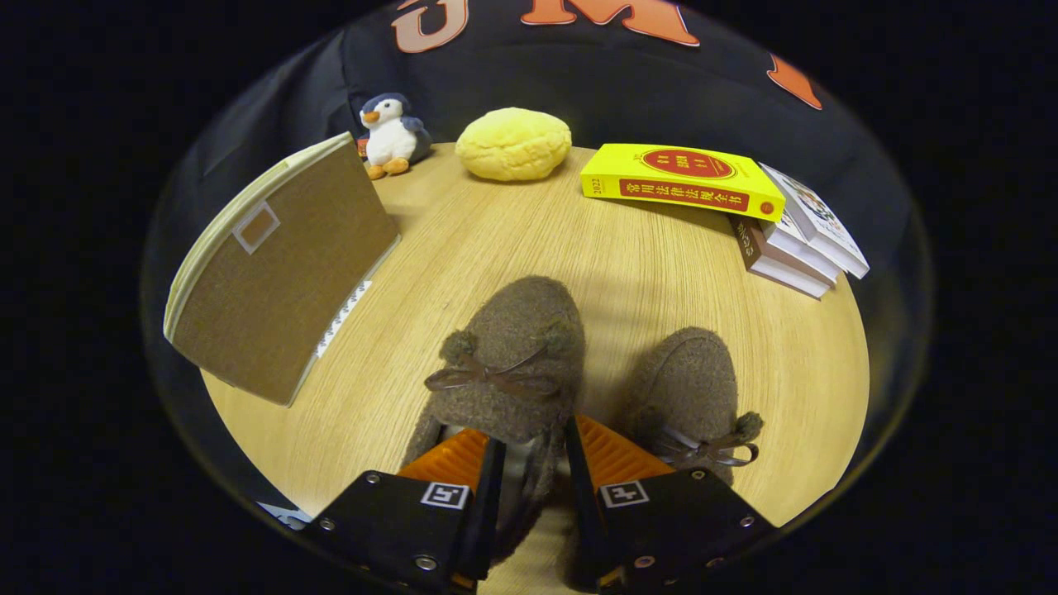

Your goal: Open the storage box then place both shoes into the box .Put the left shoe in first, then the right shoe, with the right side of both shoes facing outward in a uniform manner.

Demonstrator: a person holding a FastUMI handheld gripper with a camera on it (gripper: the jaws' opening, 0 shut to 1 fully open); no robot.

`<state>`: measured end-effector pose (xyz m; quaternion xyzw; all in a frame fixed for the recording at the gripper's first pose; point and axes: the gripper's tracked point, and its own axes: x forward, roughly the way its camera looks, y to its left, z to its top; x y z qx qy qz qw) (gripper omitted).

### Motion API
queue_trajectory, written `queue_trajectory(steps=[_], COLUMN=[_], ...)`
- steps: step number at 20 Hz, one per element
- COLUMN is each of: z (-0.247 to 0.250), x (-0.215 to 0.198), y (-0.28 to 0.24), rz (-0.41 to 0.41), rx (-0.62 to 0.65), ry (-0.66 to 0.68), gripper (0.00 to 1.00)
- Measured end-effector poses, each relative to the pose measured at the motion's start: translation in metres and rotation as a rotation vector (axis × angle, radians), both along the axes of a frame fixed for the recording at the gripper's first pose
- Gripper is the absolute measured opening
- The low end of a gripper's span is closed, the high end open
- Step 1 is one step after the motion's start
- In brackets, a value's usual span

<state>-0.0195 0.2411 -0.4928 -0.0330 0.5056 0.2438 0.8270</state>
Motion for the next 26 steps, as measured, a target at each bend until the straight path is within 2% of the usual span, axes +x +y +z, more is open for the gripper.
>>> queue_trajectory(steps=[4, 5, 8, 15, 21, 26], z=[-0.008, -0.008, -0.003, 0.058, 0.145, 0.205], x=[0.007, 0.01, 0.011, 0.01, 0.029, 0.035], y=[0.002, 0.0, -0.002, 0.018, 0.057, 0.117], rz=[-0.098, -0.137, -0.216, -0.323, -0.342, -0.3], rx=[0.024, 0.035, 0.055, 0.127, 0.152, 0.205], ry=[0.055, 0.063, 0.087, 0.101, 0.019, -0.012], gripper=[0.25, 0.23, 0.05, 0.04, 0.04, 0.03])
